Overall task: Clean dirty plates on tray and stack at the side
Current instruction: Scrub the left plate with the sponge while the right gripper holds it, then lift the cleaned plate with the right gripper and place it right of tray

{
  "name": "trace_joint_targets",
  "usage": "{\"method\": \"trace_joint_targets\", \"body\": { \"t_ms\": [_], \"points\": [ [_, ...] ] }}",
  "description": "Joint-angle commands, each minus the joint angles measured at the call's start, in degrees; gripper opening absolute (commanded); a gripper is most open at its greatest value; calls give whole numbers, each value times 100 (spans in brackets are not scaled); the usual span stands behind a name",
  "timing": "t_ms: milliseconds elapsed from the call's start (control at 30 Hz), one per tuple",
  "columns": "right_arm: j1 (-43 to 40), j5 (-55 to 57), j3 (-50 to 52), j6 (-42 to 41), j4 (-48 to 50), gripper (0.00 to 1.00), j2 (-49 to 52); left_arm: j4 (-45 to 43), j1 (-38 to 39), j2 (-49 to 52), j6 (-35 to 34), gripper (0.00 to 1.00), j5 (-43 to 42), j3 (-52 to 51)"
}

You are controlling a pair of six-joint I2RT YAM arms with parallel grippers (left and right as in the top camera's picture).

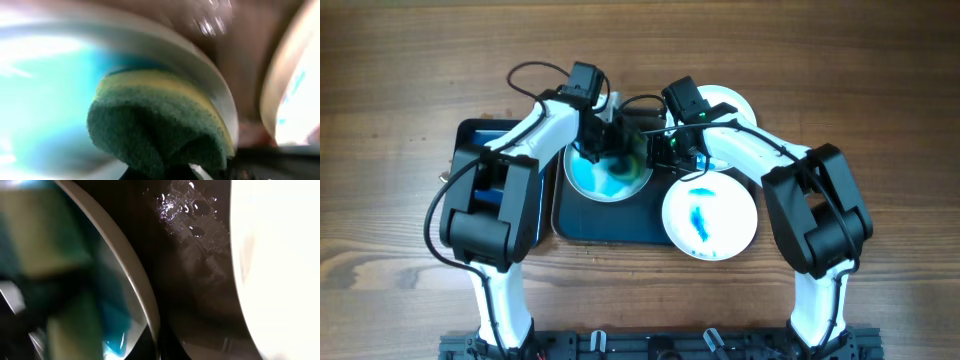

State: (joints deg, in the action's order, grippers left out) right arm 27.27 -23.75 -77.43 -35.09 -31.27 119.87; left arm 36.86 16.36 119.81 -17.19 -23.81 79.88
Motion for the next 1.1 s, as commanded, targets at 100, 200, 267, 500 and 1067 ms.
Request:
{"method": "trace_joint_targets", "body": {
  "t_ms": [100,200,267,500,1067],
  "points": [
    [44,177,203,439,-74,4,166,1891,-356,-280,-868,4,2983,1405],
    [70,275,197,595,-118,4,131,2955,-420,-619,-898,4,3097,1810],
    [103,308,157,669,-175,4,-9,3261,-455,-881,-898,4,3097,1818],
    [789,2706,11,616,-1023,4,-1196,3799,-1058,-1482,-717,4,3071,1818],
    [3755,11088,11,3038,63,4,-2337,3648,-1473,-1480,-553,4,3073,1794]
  ]
}}
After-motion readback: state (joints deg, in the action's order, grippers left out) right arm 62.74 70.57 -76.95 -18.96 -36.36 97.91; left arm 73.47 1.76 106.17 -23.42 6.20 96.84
